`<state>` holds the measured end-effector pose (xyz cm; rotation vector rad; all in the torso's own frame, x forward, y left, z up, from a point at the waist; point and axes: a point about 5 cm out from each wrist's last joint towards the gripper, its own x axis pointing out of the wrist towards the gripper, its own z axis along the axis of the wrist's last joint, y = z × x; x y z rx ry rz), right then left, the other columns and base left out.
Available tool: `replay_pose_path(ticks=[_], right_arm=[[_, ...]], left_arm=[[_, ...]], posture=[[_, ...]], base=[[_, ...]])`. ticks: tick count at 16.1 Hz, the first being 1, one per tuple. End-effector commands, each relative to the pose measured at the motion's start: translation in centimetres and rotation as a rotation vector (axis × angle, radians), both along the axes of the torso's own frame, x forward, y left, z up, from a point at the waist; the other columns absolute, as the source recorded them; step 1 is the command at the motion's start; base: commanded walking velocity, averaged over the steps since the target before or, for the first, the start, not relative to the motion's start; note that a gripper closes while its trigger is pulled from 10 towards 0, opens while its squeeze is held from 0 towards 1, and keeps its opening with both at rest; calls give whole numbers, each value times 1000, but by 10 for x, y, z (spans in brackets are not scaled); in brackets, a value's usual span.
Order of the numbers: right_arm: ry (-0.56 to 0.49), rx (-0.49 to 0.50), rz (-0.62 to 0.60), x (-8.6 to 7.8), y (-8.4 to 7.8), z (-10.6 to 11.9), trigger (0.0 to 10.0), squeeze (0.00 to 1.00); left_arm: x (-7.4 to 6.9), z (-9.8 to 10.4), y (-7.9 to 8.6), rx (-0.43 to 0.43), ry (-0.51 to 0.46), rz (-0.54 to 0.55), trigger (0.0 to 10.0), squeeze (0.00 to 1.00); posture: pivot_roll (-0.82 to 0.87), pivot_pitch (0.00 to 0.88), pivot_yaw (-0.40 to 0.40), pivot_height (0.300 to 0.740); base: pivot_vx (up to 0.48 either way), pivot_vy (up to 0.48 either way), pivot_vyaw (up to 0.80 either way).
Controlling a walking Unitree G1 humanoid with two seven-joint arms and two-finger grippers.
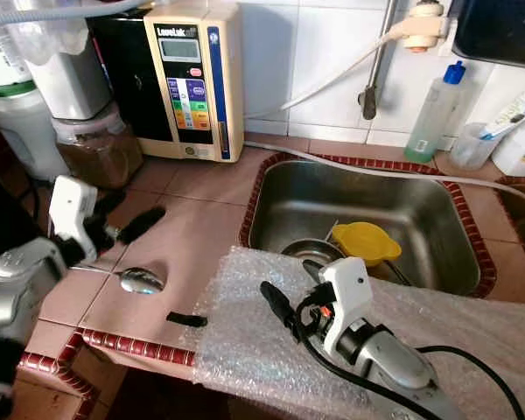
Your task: Kitchen organization
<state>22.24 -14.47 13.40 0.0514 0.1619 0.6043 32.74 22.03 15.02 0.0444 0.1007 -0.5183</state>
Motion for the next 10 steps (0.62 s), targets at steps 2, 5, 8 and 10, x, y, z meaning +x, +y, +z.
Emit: replay_pose_path(ticks=[2,5,8,10], right_arm=[[-26,-12,27,2,6,2,10000,1000],[-49,-18,39,7,14,2,10000,976],[-36,-17,42,5,13,-3,10000,961],[-34,-20,53,6,13,-5,10000,957]], left_arm=[[-4,-10,13,47,34,57,10000,0],[-5,-15,-7,65,22,20,10000,0],[-12,-4,-3,20,-5,-9,10000,0],[-14,7,8,-1,-7,-55,10000,0]], posture=[[116,42,33,740],[114,32,34,740],[135,32,21,740],[146,32,14,740]], base=[[0,0,0],[0,0,0],[0,0,0],[0,0,0]])
